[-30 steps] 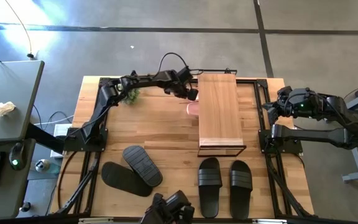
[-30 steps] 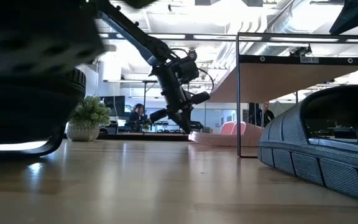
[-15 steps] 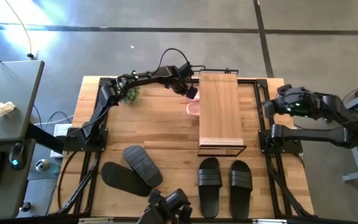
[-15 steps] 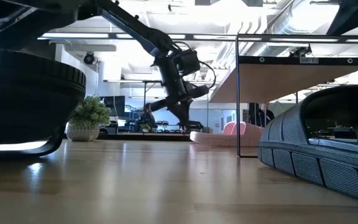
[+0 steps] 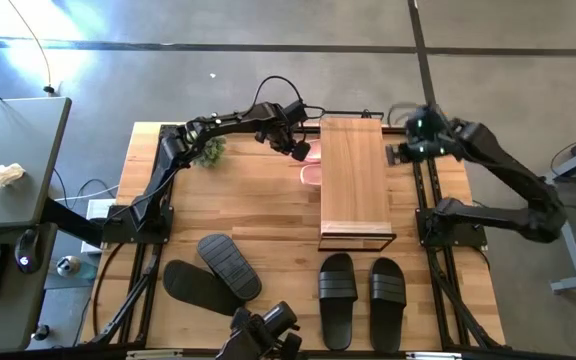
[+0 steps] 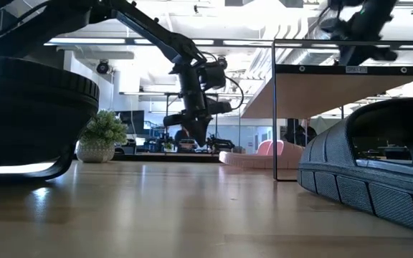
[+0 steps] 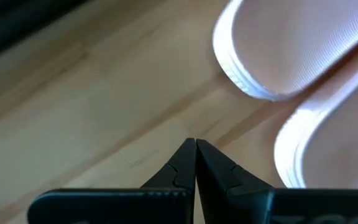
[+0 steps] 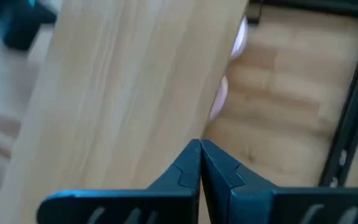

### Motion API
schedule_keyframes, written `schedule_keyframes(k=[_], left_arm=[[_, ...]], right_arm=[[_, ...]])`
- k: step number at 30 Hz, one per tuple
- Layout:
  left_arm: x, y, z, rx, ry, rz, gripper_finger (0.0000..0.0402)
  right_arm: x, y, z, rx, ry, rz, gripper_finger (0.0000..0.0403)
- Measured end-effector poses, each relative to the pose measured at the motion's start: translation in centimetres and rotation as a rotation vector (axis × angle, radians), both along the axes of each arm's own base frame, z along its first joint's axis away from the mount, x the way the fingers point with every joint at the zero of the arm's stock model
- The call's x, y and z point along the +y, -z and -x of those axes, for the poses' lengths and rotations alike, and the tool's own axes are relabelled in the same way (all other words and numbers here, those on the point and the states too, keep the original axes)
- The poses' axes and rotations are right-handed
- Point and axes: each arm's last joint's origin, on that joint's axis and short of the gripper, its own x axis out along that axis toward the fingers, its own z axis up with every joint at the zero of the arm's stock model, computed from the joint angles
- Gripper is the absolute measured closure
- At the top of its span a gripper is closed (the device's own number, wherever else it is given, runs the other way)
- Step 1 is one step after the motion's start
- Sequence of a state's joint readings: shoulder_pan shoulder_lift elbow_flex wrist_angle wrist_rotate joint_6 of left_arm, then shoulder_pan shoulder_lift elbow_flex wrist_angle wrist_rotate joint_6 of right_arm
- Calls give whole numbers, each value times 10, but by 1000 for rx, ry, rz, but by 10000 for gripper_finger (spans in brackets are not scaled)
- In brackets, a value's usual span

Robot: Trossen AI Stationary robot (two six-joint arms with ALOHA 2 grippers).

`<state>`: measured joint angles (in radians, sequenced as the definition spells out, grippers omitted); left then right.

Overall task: Pick and place slides into the shelf
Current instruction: Adjust the pink slippers under the shelf

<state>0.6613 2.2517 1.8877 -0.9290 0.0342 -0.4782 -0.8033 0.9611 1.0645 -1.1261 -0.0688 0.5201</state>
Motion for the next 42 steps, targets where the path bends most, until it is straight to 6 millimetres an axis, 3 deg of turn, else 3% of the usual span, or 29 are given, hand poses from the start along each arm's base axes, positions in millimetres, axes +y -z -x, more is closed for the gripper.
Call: schedule_keyframes(k=[6, 18, 31, 42], left_arm=[[0, 0, 0, -14, 4, 20, 401], [11, 6, 1, -105, -79, 77, 401], [11, 25, -5, -210, -178, 111, 401], [12, 22, -13, -280, -226, 77, 401]], right_arm=[[-40, 18, 15, 35, 93, -138, 403], [-74, 50, -8, 76, 64, -255, 403], [-87, 63, -17, 86, 68, -278, 403], [-84, 64, -30, 65, 31, -259, 403]])
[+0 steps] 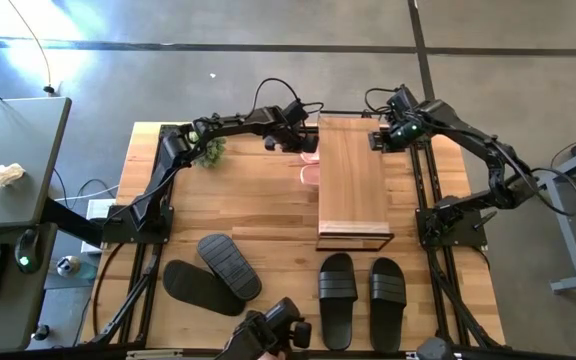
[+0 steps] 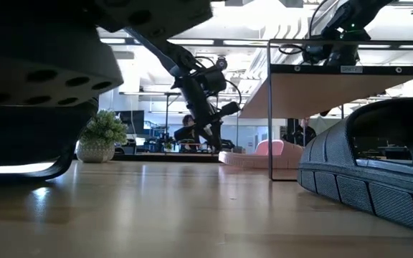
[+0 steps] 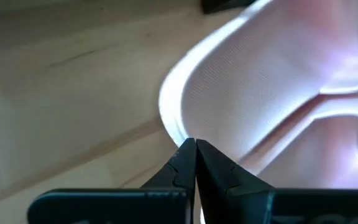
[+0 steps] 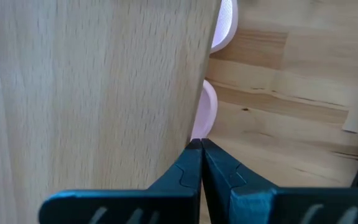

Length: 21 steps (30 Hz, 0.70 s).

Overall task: Pick and place slides into the shelf
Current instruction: Adjust the pink slippers under the shelf

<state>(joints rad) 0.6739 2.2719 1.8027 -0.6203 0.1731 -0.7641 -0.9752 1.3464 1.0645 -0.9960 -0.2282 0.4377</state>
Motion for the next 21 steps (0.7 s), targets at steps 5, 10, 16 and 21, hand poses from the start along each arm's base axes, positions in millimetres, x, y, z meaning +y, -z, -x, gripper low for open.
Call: schedule_keyframes(k=[5, 10, 16, 21], left_arm=[[0, 2, 3, 61, -5, -29, 401], [-4, 6, 9, 131, -19, 21, 401], [-4, 10, 1, 67, -61, 34, 402], [-3, 10, -1, 25, -97, 69, 402]], right_arm=[[0, 0, -1, -7, 2, -6, 403], [0, 0, -1, -8, 1, -5, 403], [0, 0, -1, -10, -11, 5, 403], [0, 0, -1, -9, -12, 6, 403]])
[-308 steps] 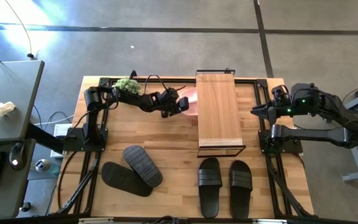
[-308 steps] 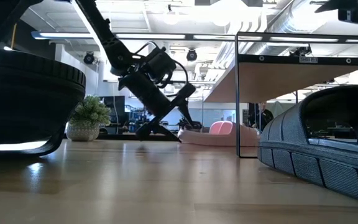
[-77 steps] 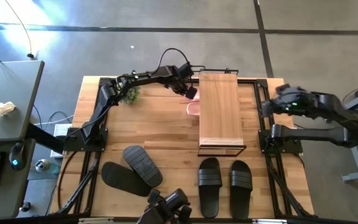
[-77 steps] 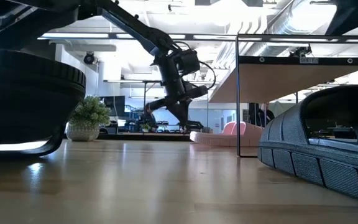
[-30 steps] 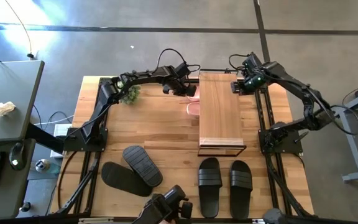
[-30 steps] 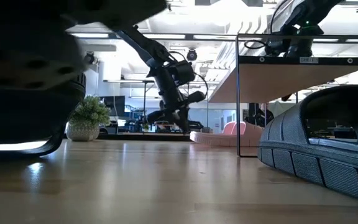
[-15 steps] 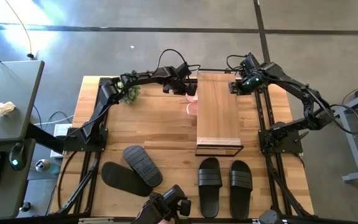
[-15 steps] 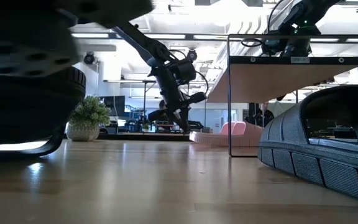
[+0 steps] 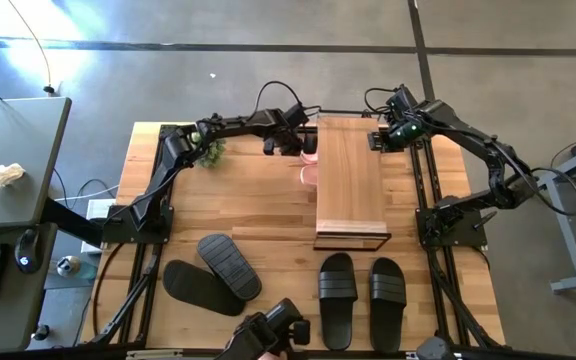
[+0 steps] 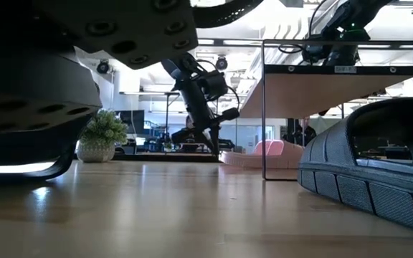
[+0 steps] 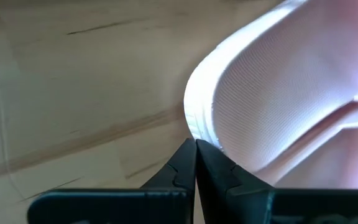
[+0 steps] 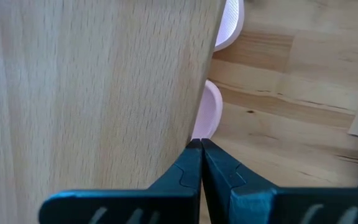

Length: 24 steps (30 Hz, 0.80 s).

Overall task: Pick and place slides into the shelf
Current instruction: Adjust the pink slippers under the shelf, then adjust the shelf

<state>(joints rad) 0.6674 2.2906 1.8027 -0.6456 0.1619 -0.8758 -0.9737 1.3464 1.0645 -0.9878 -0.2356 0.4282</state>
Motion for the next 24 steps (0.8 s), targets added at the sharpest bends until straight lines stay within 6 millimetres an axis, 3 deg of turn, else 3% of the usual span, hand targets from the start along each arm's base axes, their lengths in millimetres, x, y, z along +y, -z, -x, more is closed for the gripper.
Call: schedule_keyframes(k=[15, 24], left_arm=[[4, -2, -4, -73, -82, 12, 402], [-2, 1, 1, 15, 11, 26, 402]], right_arm=[[0, 0, 0, 3, -16, 10, 403], [0, 0, 0, 1, -26, 9, 403]])
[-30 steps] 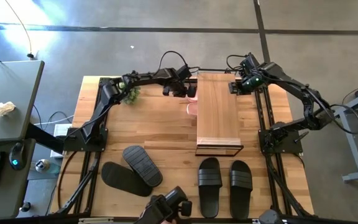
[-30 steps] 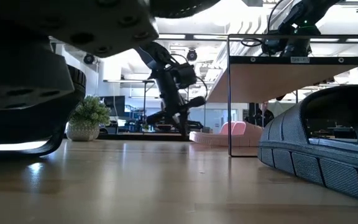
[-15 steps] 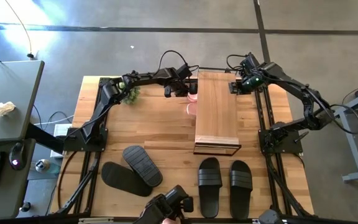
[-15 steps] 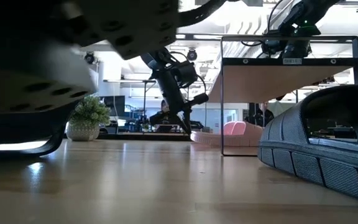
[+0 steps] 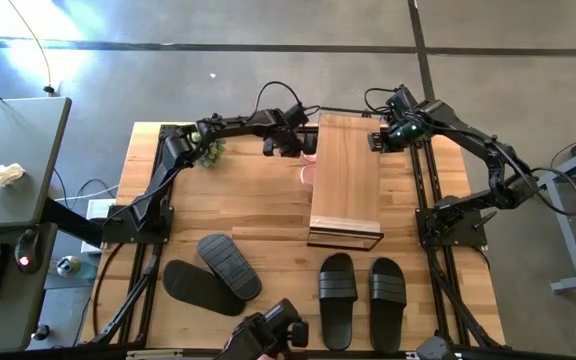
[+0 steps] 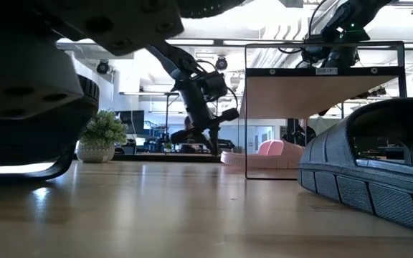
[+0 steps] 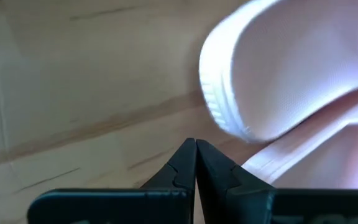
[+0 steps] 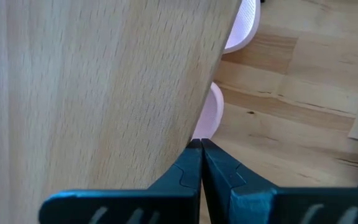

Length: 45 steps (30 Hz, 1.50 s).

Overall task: Pick and place slides into the shelf
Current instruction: Adjust the shelf

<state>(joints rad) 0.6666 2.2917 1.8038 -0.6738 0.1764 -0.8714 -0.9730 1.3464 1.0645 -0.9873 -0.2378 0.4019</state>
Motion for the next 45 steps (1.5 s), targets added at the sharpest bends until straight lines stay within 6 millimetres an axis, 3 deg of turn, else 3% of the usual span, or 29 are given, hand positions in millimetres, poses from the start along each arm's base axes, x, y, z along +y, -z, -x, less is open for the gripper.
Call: schedule_keyframes(k=[9, 15, 20, 27, 31, 36, 41, 45], left_arm=[[-6, -13, 9, 86, 126, -48, 401], [-13, -49, 19, 120, 255, -155, 402], [-31, -71, 22, 129, 459, -194, 401], [-59, -73, 22, 139, 784, -126, 401], [-66, -72, 20, 106, 905, -118, 401], [-64, -73, 21, 49, 962, -120, 401], [-65, -61, 17, -30, 1016, -96, 401], [-71, -30, 15, -46, 957, -91, 401]], right_arm=[[0, 0, 0, 6, -16, 4, 403], [1, 1, 4, 70, 2, 16, 403], [8, -6, 10, 107, 5, 43, 403], [43, -40, 31, 42, -13, 141, 403], [76, -66, 35, -205, -181, 229, 403], [109, -86, 21, -432, -314, 246, 403], [130, -79, -11, -366, -417, 243, 403], [143, -67, -39, -295, -502, 258, 403]])
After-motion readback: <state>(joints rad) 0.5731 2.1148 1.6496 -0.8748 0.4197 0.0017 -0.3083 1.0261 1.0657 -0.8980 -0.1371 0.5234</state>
